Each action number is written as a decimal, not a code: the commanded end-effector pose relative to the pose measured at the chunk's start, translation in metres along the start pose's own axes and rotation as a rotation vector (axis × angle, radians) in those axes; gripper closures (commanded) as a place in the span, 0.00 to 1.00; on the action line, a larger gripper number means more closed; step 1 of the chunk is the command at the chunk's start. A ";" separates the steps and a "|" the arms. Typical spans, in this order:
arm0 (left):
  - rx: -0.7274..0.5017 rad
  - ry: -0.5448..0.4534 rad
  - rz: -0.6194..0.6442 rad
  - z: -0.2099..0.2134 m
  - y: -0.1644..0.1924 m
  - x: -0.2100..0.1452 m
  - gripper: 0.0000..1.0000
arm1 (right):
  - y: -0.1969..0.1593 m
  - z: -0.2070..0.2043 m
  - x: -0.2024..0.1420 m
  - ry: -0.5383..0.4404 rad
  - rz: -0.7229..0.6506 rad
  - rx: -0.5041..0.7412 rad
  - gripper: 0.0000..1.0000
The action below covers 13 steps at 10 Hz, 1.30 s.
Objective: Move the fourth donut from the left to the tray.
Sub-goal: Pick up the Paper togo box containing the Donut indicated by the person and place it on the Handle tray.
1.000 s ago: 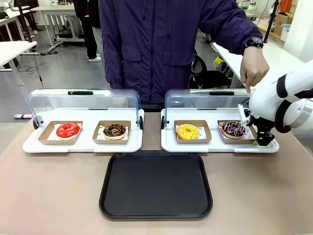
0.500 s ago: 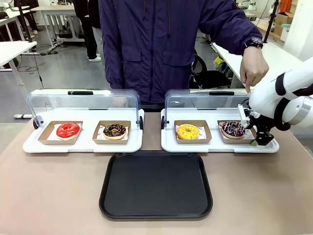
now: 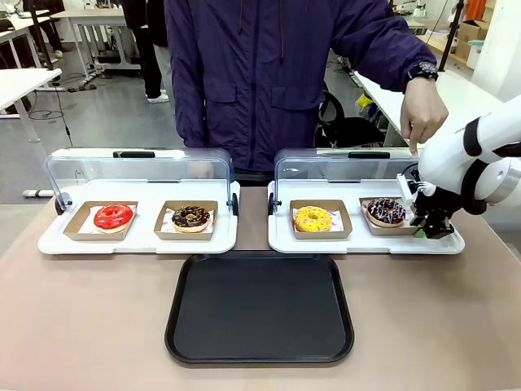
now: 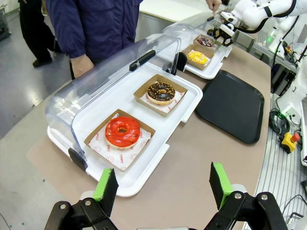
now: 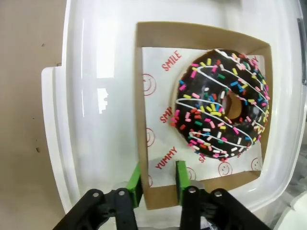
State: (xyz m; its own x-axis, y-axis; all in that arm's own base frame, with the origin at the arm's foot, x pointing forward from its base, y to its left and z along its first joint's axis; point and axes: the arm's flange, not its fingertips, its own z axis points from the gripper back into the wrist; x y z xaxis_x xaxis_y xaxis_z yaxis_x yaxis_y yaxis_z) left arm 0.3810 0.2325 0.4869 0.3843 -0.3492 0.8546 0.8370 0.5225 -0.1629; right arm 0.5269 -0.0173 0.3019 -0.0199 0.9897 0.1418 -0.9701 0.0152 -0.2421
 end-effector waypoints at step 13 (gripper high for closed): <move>-0.006 -0.011 -0.007 0.001 -0.002 0.000 0.00 | 0.023 0.053 0.017 0.032 -0.028 -0.066 0.98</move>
State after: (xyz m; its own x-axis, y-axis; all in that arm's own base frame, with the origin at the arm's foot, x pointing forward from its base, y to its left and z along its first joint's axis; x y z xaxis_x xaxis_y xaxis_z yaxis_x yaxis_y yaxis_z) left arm 0.3811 0.2325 0.4870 0.3841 -0.3493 0.8546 0.8370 0.5225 -0.1626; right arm 0.5080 -0.0140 0.3378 -0.0158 0.9912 0.1313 -0.9569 0.0231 -0.2895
